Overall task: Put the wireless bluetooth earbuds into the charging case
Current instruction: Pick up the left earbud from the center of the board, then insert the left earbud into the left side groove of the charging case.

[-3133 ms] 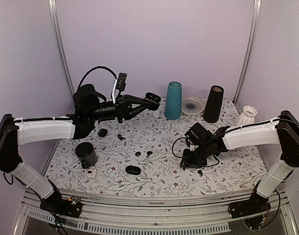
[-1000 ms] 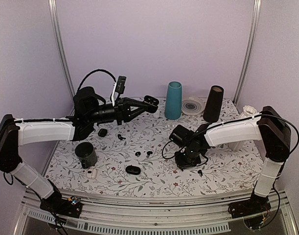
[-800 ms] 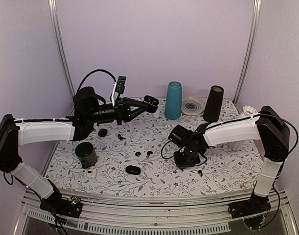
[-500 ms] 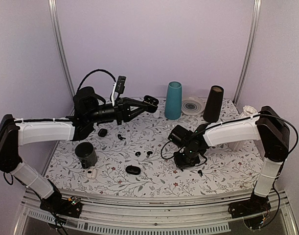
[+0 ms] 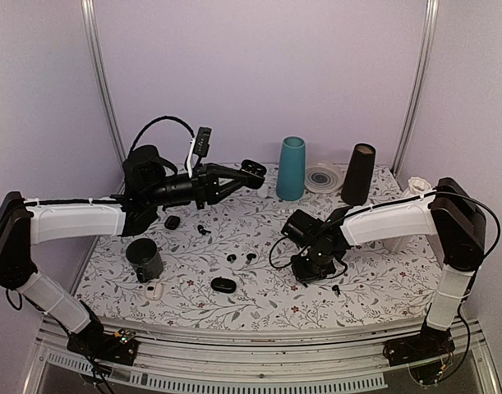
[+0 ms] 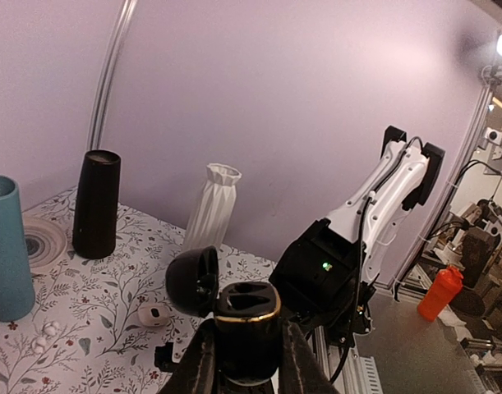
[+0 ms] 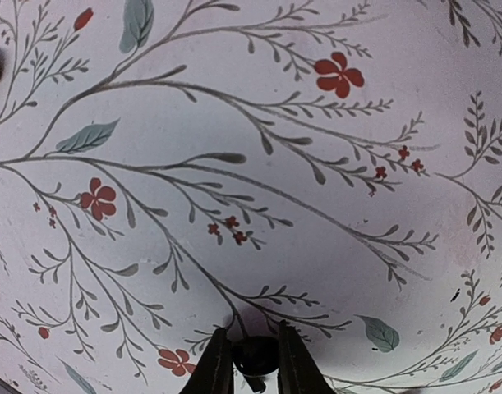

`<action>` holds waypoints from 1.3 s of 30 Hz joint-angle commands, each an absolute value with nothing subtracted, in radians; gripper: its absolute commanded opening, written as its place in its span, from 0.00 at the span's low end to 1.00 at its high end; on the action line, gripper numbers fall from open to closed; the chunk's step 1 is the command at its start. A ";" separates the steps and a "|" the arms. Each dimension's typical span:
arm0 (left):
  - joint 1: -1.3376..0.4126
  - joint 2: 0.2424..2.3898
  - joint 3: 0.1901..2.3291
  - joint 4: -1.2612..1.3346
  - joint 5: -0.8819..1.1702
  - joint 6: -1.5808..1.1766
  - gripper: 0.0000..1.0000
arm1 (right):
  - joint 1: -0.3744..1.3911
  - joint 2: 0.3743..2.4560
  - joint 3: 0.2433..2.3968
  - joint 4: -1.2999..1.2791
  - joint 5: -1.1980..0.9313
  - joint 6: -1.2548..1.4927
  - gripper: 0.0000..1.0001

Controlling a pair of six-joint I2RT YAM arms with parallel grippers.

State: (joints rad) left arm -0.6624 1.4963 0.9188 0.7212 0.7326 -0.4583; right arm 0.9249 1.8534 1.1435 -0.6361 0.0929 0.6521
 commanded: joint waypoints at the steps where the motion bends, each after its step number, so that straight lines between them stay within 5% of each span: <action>1: -0.649 1.470 0.919 0.756 0.724 -0.465 0.00 | 0.933 1.877 1.137 -0.630 0.058 0.641 0.13; 39: -0.661 1.504 0.880 0.801 0.534 -0.457 0.00 | 0.910 1.475 1.325 -0.258 0.252 0.629 0.09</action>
